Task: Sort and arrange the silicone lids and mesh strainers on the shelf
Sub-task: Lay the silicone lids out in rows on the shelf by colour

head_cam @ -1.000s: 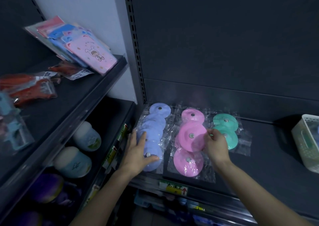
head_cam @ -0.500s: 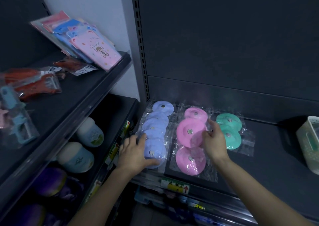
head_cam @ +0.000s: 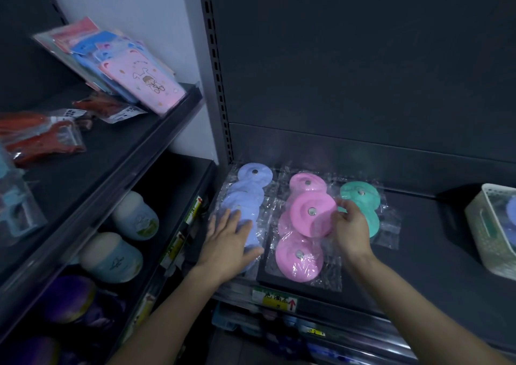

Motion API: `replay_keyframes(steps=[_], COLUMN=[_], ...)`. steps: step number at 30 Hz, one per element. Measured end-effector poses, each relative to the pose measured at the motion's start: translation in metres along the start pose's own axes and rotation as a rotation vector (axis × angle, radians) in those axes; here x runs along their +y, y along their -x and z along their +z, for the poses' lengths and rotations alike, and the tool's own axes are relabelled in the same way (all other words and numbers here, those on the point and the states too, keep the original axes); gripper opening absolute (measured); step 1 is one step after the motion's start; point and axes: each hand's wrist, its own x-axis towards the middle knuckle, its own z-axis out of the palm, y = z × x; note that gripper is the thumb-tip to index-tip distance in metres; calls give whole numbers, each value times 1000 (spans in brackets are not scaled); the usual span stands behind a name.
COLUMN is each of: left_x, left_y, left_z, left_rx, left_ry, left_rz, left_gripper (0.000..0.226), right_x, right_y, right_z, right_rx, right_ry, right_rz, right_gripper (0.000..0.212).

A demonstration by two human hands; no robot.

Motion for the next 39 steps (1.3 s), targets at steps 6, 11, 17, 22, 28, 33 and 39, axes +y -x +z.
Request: replay_keyframes(steps=[6,11,17,22,28,33,39], left_x=[37,68,90,101,110,120,135], left_y=[-9,-30,-54,-73,-93,-89,-92], left_z=[-13,-9,-12,-3,19,36,42], left_rx=[42,-13,-194,-141,-21,80,105], left_ry=[175,194,210,253,201,210,205], left_rz=[101,203,224,170,68,8,4], left_gripper=[75,71,99,72,69,78,73], right_x=[4,7,6,4,9,15,12], right_y=[-3,-11,-36,-60,-79,-91,-99], right_z=[-18,-38,-67,-82,-89,-94,-108], right_rx=[25,87,99,96,44,-8,10], right_ry=[-70,-72,65,77,314,386,286], right_rz=[59,44,5,-3,-155,-178,-158], right_gripper=[32,27,13,13,25,18,11])
